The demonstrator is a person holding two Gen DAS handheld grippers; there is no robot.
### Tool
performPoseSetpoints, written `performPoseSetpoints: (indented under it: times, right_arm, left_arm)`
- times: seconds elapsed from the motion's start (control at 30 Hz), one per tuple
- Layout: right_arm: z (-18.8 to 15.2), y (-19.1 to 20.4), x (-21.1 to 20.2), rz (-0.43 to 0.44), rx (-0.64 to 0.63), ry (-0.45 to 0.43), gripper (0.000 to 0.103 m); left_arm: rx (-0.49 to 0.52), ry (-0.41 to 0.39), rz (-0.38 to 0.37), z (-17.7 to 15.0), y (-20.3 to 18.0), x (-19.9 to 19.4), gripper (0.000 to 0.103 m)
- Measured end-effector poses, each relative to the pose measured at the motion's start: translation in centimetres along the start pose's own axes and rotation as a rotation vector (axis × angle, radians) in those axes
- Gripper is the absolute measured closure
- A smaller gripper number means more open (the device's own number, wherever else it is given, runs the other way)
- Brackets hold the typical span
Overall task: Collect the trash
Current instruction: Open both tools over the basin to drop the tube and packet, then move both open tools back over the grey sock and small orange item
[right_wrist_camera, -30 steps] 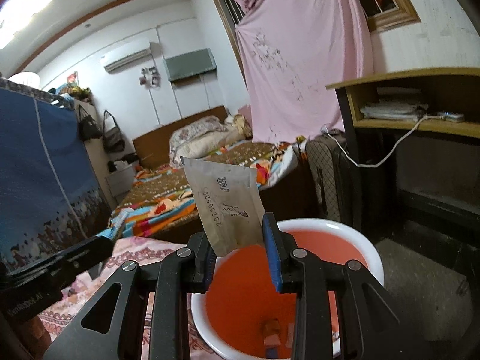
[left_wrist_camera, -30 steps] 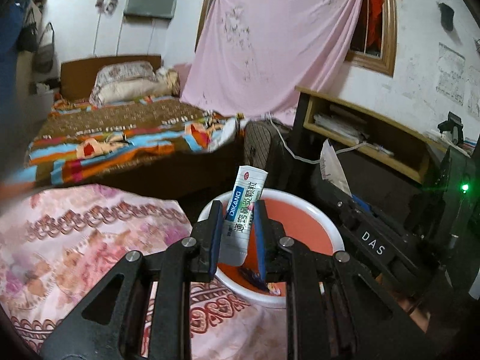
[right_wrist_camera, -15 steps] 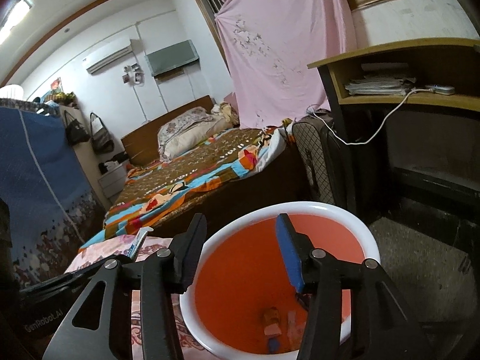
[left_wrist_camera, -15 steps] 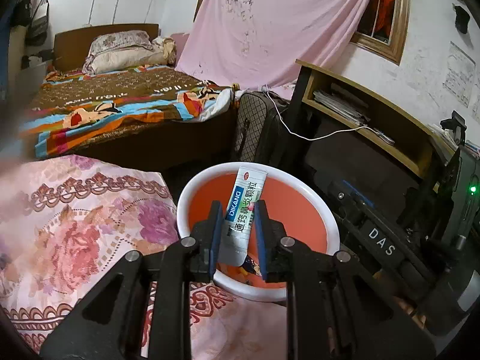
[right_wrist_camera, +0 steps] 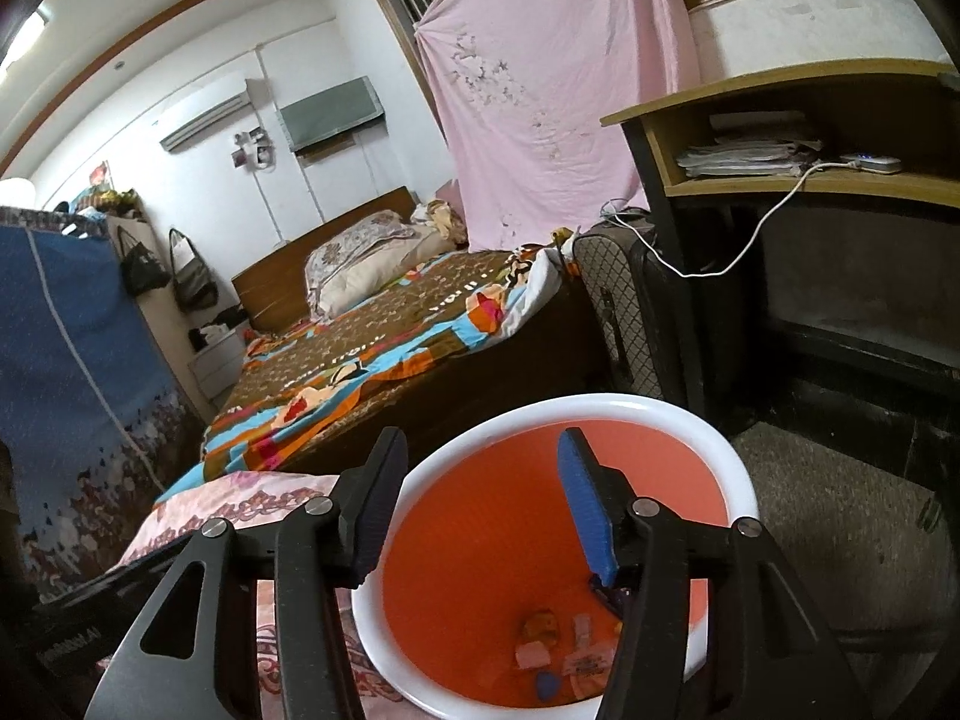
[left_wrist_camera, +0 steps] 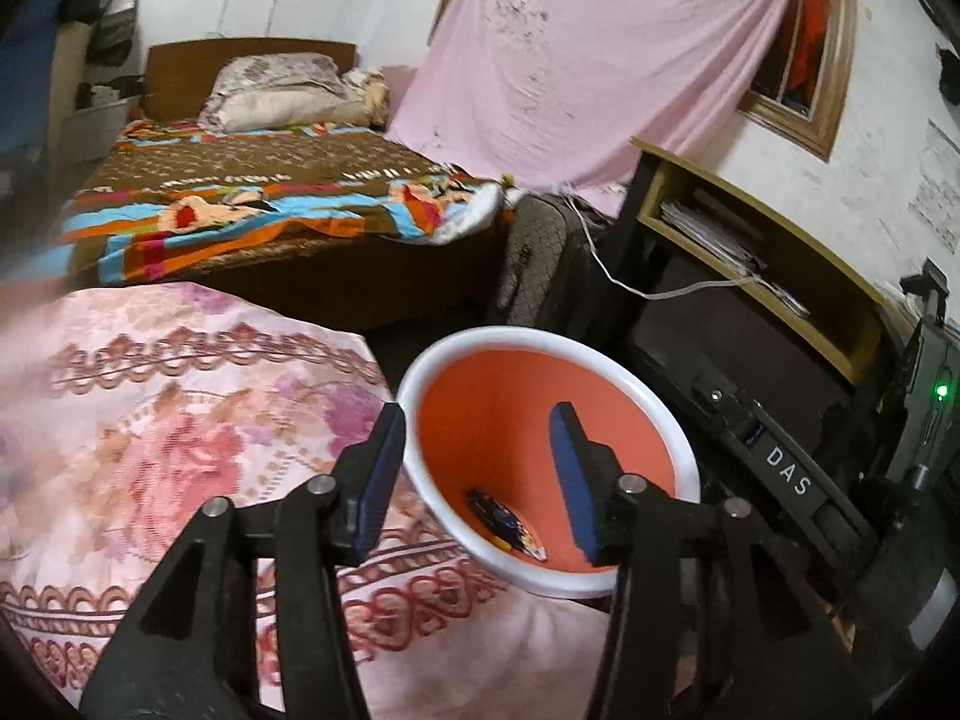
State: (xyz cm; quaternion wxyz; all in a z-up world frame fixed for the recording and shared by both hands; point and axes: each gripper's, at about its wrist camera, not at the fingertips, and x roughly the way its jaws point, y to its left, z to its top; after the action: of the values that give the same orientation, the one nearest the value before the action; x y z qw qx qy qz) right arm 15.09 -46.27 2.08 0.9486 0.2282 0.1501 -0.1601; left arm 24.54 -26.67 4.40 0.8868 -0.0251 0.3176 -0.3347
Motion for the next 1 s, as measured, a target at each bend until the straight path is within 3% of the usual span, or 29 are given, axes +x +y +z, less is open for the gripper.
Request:
performPoseSetpoints:
  times: [0.13,0.47,0.57,0.7,1.0]
  right_arm:
    - [-0.1,1.1,-0.1,0.025,-0.022,-0.019,0.034]
    - [-0.4,5.1,-2.5,0.148,-0.099,-0.177,0.018]
    - [-0.7,6.5,-3.3,0.181,-0.121,-0.23,0.001]
    - [-0.9,8.3,-4.1,0.24,-0.145,-0.283,0.0]
    - [-3.2,14.3,-5.5,0.364,-0.25,-0.33,0.0]
  left_arm:
    - [-0.02,-0.057,0.057,-0.1,1.4,-1.7,0.06]
    - [-0.032,-0.291,0.245,-0.6,4.7,-8.2,0.035]
    - [-0.039,-0.347,0.294,-0.8,5.8,-10.0,0.027]
    - [-0.06,-0.424,0.374,-1.7,7.6,-12.6,0.012]
    - [-0.094,-0.532,0.528,-4.1,11.2,-17.5,0.012]
